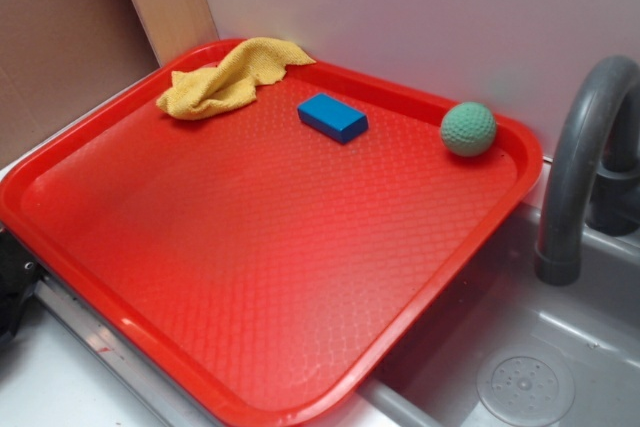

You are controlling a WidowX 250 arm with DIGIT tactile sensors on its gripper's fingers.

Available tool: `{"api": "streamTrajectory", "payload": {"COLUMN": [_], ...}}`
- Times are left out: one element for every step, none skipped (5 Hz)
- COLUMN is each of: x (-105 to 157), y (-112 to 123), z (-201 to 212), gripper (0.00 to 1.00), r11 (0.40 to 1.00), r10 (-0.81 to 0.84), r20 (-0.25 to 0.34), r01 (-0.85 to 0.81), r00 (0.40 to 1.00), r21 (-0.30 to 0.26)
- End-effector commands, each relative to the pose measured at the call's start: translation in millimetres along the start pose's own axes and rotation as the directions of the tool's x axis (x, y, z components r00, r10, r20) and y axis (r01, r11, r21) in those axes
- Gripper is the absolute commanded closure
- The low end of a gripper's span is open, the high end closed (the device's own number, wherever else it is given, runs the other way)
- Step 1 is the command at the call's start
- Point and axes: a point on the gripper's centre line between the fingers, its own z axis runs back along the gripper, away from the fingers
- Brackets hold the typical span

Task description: Grab the blue block.

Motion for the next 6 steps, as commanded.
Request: {"api": "streamTrajectory", "payload": {"x": [22, 27, 26, 12, -1, -9], "y": [-40, -65, -95, -116, -130, -136], "z": [-36, -72, -112, -141, -154, -155], "gripper": [0.0, 0.0, 0.0, 0.0, 0.0, 0.0], "r11": [0.97, 0.969, 0.983, 0.983, 0.983, 0.981], "r10": [0.211, 0.207, 0.147, 0.097, 0.061, 0.055], "r20": [-0.003, -0.022, -0.05, -0.137, -0.179, -0.203], "r01": [-0.21, -0.208, -0.151, -0.117, -0.09, -0.09], "r00": [0.977, 0.978, 0.988, 0.986, 0.982, 0.978], "r21": [-0.121, -0.131, -0.107, -0.14, -0.16, -0.17]}}
